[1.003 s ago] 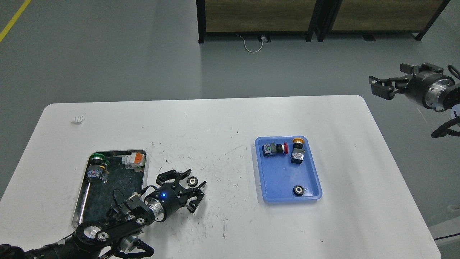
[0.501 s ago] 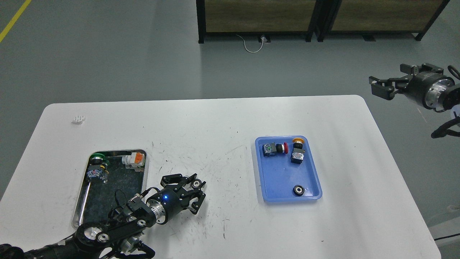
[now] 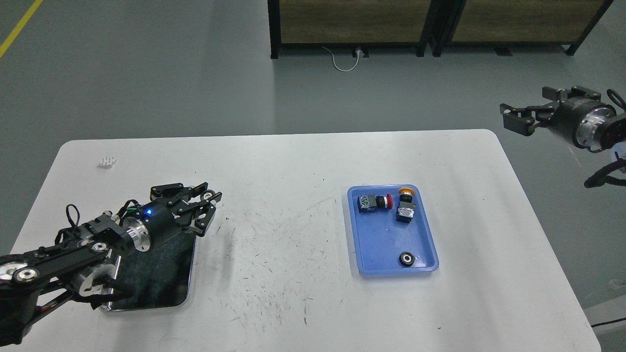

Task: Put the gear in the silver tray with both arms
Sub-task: 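Carry the gear into the silver tray and open the left gripper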

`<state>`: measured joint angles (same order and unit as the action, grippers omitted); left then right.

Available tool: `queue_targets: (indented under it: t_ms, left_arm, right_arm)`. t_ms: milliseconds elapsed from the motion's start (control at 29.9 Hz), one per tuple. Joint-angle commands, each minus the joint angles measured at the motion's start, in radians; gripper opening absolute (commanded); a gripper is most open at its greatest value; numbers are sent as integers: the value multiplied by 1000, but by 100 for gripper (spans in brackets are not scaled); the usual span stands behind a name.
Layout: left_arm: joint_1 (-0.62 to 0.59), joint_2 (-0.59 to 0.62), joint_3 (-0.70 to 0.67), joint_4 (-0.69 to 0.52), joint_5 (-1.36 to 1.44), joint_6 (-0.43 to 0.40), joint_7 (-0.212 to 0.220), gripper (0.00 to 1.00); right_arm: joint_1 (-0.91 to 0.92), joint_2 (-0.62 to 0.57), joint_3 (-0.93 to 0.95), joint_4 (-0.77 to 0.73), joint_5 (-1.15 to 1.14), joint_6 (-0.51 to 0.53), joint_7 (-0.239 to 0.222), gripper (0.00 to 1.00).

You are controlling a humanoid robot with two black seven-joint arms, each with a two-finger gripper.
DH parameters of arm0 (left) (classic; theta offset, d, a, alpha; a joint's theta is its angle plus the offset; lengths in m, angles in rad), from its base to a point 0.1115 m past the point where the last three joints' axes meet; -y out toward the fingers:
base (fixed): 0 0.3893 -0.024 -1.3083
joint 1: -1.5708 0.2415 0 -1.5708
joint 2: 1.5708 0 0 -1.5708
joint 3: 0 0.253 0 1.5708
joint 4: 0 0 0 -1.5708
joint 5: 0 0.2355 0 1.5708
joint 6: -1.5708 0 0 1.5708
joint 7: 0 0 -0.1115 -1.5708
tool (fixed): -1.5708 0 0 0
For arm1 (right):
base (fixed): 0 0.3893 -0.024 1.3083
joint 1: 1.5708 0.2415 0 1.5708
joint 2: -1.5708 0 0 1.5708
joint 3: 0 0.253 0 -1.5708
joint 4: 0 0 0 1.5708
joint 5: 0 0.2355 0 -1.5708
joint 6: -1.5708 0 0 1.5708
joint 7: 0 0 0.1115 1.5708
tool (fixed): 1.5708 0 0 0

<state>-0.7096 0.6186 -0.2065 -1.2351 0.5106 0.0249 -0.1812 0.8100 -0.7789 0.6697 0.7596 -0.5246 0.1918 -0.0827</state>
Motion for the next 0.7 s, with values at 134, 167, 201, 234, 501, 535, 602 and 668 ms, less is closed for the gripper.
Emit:
queue_targets:
  t_ms: [134, 167, 201, 234, 501, 535, 602, 668]
  left_arm:
    - [125, 115, 6, -66, 31, -48, -20, 21]
    - [145, 113, 6, -64, 46, -48, -20, 21]
    - [163, 113, 4, -64, 65, -48, -20, 21]
    - [180, 113, 4, -64, 75, -48, -21, 22]
    - [243, 119, 4, -52, 83, -40, -32, 22]
    - [249, 119, 2, -47, 85, -40, -32, 22]
    - [259, 119, 2, -29, 85, -40, -34, 22]
    - [266, 119, 2, -18, 85, -40, -35, 23]
  right_arm:
    - [0, 43, 14, -20, -5, -5, -3, 99]
    - [2, 43, 14, -22, -6, -6, -3, 99]
    - [2, 44, 14, -25, -8, -6, -3, 99]
    - [3, 44, 14, -28, -8, -6, -3, 99]
    - [5, 50, 14, -31, -9, -6, -3, 99]
    - [5, 50, 14, -31, -9, -6, -3, 99]
    - [5, 52, 14, -32, -11, -6, -3, 99]
    - [3, 55, 14, -32, -11, -6, -3, 99]
